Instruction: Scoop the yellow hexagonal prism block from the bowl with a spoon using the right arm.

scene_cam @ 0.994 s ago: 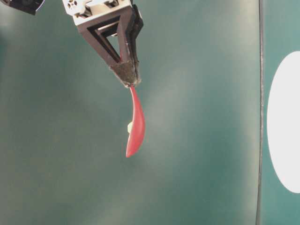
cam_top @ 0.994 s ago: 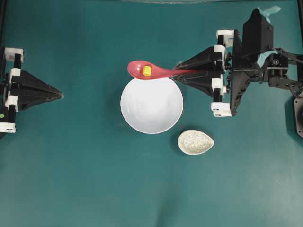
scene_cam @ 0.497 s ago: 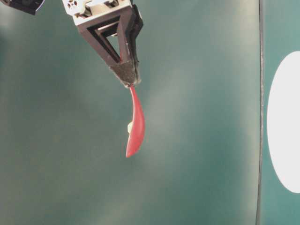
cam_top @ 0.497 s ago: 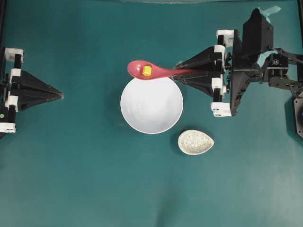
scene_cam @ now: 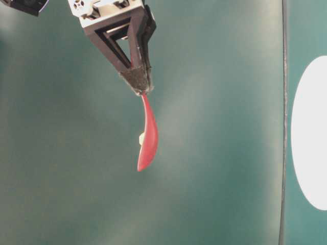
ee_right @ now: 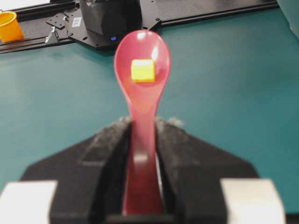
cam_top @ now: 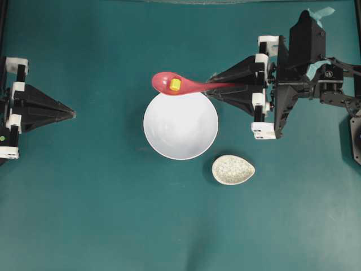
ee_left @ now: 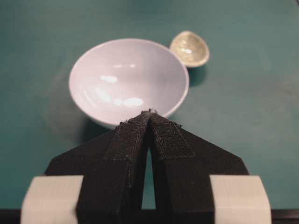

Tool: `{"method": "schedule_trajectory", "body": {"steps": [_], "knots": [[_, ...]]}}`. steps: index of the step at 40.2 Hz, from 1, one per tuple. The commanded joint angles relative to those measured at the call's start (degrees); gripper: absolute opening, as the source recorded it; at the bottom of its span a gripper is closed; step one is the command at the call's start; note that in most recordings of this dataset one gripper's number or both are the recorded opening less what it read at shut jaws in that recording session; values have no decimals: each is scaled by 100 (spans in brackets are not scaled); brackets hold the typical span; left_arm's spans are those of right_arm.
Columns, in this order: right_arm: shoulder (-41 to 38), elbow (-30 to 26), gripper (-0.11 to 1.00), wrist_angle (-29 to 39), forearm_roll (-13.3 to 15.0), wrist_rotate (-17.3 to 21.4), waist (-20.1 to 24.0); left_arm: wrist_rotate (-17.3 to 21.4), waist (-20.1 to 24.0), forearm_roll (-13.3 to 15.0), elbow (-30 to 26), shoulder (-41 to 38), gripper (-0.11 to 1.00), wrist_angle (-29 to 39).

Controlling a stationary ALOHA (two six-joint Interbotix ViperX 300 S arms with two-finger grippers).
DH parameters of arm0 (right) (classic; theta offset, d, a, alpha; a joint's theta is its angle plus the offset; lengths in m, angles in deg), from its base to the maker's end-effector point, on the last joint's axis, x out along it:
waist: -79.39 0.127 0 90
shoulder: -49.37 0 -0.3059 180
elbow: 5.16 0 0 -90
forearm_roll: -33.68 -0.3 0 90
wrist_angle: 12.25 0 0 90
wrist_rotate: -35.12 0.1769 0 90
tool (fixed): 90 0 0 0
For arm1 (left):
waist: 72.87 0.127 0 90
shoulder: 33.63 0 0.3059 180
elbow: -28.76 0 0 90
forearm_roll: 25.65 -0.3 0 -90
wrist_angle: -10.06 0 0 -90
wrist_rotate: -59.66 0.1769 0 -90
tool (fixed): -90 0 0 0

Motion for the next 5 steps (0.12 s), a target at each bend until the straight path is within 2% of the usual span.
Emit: {"method": "schedule_trajectory", "body": {"steps": [1, 5], "knots": [[88, -70, 24, -35, -9, 0, 9, -9, 0, -18, -114, -26, 0, -53], [88, -70, 24, -44, -9, 0, 9, -9, 9, -18, -114, -26, 0, -53]]}}
